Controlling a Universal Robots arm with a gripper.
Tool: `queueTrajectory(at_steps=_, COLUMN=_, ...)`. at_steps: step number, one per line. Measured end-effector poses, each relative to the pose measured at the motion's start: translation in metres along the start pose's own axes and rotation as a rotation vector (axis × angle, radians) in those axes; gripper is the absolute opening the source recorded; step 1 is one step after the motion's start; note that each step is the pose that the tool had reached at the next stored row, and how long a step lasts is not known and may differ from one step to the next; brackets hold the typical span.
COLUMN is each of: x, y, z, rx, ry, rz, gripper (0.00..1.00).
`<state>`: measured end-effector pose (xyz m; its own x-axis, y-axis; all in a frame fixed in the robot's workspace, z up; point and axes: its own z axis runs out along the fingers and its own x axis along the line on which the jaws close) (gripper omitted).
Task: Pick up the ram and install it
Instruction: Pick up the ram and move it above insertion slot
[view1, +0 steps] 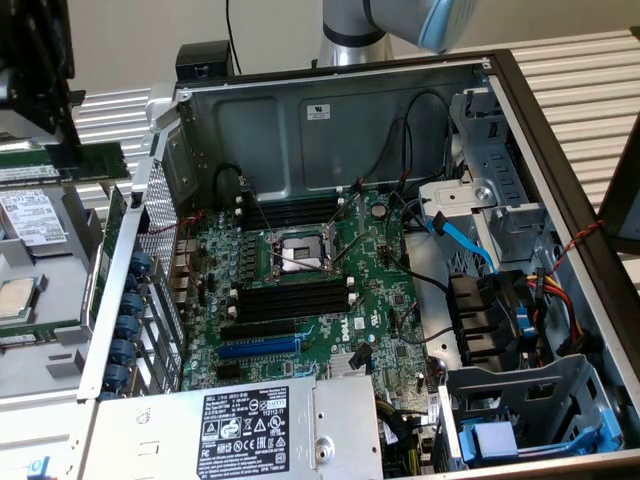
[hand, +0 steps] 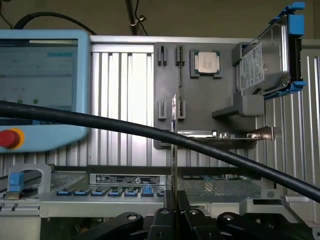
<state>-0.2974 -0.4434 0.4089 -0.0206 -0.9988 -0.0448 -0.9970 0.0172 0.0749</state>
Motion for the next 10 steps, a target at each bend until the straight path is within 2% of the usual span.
queueTrajectory(at_steps=10, x=-0.001, y=-0.0454, z=-0.0032, rx=-0.0054, ry=0.0001, rz=0.0, gripper=0.13)
